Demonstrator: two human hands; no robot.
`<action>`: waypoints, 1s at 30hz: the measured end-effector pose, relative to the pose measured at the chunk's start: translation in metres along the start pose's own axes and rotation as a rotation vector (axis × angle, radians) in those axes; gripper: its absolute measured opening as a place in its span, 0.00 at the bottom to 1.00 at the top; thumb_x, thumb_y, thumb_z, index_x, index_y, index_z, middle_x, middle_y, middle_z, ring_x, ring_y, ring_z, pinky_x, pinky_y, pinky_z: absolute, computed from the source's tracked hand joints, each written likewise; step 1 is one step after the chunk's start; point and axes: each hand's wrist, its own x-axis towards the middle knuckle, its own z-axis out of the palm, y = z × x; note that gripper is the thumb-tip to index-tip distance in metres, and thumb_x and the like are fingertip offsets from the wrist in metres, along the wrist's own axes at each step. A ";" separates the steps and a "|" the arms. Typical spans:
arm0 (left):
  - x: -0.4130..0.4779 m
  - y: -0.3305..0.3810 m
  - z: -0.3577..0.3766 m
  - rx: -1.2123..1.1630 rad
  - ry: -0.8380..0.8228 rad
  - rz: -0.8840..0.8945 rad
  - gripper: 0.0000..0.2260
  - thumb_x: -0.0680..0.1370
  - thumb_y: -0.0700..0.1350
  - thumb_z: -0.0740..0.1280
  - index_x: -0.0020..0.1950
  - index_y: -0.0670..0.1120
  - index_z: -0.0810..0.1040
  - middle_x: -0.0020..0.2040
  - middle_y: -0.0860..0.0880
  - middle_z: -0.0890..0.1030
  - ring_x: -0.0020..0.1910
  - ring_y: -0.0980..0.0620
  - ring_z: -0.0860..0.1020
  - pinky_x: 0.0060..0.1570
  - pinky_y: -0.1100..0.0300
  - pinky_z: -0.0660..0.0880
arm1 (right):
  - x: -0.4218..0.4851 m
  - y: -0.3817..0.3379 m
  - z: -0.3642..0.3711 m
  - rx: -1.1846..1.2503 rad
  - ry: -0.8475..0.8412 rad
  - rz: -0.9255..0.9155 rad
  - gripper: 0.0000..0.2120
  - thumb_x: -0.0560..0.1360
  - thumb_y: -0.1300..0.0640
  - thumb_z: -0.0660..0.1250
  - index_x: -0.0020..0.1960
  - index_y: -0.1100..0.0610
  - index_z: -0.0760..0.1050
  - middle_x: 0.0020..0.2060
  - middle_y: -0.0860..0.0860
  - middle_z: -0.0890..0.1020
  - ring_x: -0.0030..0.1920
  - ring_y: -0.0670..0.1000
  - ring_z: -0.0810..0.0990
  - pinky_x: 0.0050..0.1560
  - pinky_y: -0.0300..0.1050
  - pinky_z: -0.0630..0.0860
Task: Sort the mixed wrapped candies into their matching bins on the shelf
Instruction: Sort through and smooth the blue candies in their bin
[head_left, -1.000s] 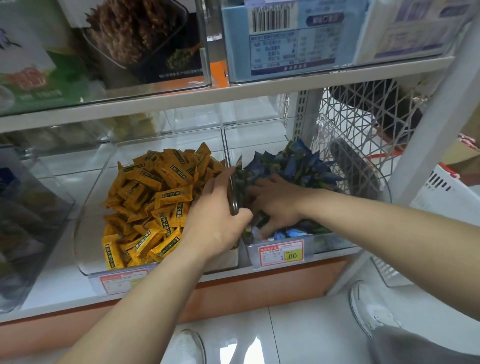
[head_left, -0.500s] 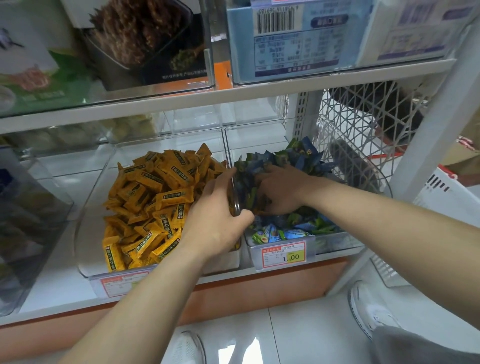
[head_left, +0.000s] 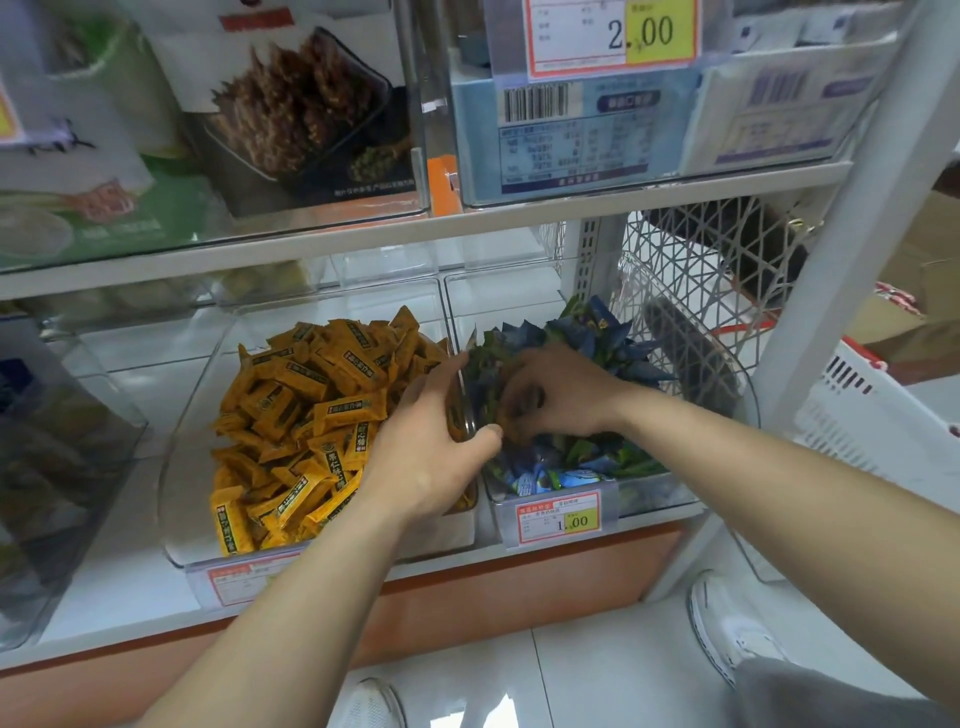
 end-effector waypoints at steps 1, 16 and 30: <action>0.000 -0.001 0.000 -0.010 0.011 0.005 0.35 0.70 0.61 0.67 0.76 0.62 0.61 0.72 0.53 0.70 0.68 0.49 0.72 0.63 0.55 0.72 | -0.007 -0.002 -0.006 0.081 0.056 0.007 0.05 0.69 0.45 0.76 0.44 0.42 0.83 0.55 0.44 0.79 0.56 0.50 0.76 0.58 0.48 0.71; -0.014 0.025 -0.018 0.045 0.384 0.187 0.13 0.78 0.49 0.69 0.63 0.52 0.81 0.56 0.49 0.81 0.56 0.51 0.77 0.54 0.61 0.71 | -0.080 -0.036 -0.025 0.616 0.381 0.117 0.08 0.75 0.50 0.73 0.54 0.49 0.81 0.47 0.44 0.86 0.49 0.42 0.83 0.53 0.38 0.78; -0.015 0.056 -0.025 0.147 0.173 0.124 0.15 0.77 0.50 0.67 0.63 0.50 0.79 0.55 0.51 0.83 0.54 0.53 0.79 0.56 0.57 0.76 | -0.087 0.039 -0.019 0.221 0.192 0.471 0.32 0.76 0.45 0.68 0.74 0.57 0.63 0.67 0.59 0.75 0.68 0.60 0.72 0.59 0.48 0.72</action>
